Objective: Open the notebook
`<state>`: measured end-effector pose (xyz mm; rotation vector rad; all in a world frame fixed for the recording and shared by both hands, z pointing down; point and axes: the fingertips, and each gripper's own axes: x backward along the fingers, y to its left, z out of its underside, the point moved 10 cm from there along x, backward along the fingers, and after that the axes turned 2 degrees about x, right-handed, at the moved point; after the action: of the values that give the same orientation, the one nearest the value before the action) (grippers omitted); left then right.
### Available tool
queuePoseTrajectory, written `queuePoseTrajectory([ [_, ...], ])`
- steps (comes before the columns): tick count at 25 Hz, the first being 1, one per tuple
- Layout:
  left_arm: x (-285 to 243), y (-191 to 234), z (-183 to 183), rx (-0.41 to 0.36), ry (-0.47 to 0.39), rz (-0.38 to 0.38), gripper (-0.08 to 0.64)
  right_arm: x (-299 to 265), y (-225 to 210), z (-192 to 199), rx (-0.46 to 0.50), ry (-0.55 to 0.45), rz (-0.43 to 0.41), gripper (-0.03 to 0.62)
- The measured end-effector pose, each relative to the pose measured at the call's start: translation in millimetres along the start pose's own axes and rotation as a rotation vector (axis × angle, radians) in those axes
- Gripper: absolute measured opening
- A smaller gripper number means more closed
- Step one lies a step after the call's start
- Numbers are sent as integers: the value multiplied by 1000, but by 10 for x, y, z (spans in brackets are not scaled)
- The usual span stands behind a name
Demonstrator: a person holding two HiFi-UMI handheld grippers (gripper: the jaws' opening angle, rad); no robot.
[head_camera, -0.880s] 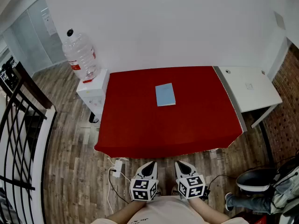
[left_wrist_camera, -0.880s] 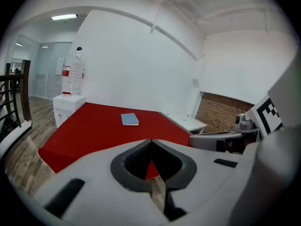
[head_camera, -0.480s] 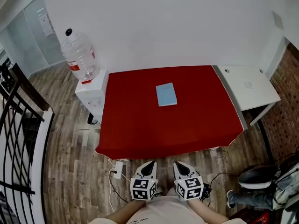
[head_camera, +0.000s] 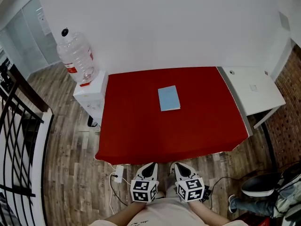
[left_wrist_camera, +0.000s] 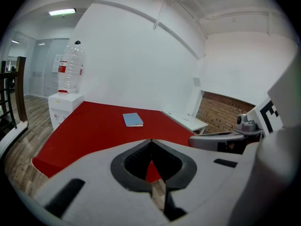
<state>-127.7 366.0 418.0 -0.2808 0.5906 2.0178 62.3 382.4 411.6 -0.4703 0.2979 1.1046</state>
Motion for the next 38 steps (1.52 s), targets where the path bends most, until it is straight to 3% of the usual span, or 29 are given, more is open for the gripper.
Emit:
queuePoseTrajectory([
  [22,-1945,146,-1149,33,-34,-103,6,-1517,-1558,-1350,51,1,-125,6],
  [38,-2332,389,-1553,2,-20,-78,6,-1878,-1674,-1674,10,-21,-99,6],
])
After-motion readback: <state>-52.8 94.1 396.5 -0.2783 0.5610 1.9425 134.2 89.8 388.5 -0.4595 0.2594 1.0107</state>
